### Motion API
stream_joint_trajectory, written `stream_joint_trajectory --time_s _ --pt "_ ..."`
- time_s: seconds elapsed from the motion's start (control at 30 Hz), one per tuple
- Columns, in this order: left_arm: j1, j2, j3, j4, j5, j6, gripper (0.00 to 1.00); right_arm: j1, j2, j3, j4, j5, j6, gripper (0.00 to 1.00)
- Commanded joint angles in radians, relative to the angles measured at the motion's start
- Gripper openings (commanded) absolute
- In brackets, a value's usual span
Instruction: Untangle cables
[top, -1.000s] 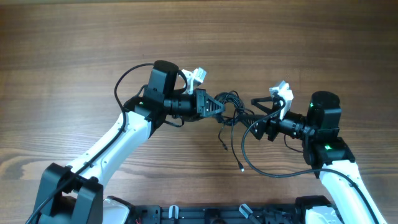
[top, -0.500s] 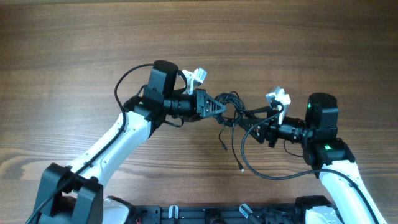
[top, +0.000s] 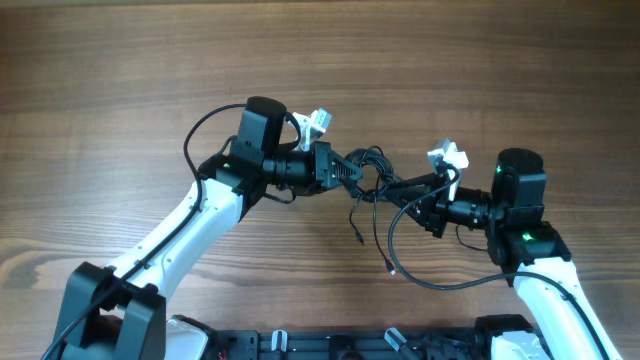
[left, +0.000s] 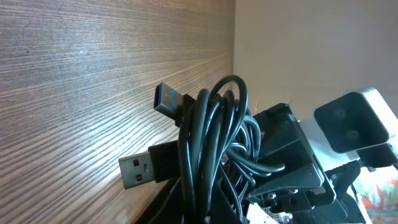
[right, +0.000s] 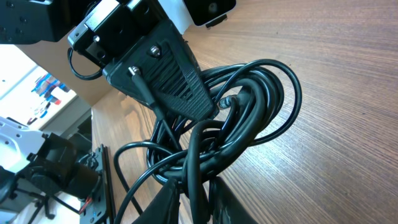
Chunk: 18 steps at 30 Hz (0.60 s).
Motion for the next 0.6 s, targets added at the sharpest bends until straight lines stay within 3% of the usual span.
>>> stream_joint_trajectory --time_s 0.0,0.17,0.33,0.47,0.57 --pt "-0.003 0.006 0.005 0.036 0.01 -0.049 0.04 0.018 0.006 0.01 0.01 -0.027 0.009 0.18" --pt "-0.026 0.006 0.005 0.099 0.006 -0.07 0.04 0.049 0.007 0.01 0.012 0.065 0.047 0.2" --pt "-0.061 0.006 0.005 0.113 0.004 -0.072 0.04 0.056 0.006 0.01 0.044 0.212 0.14 0.06" --pt "-0.066 0.006 0.005 0.105 0.005 -0.072 0.04 0.056 0.006 0.01 0.087 0.264 0.206 0.05" --pt "-0.058 0.005 0.005 0.104 0.006 -0.072 0.04 0.056 0.006 0.01 0.031 0.514 0.372 0.04"
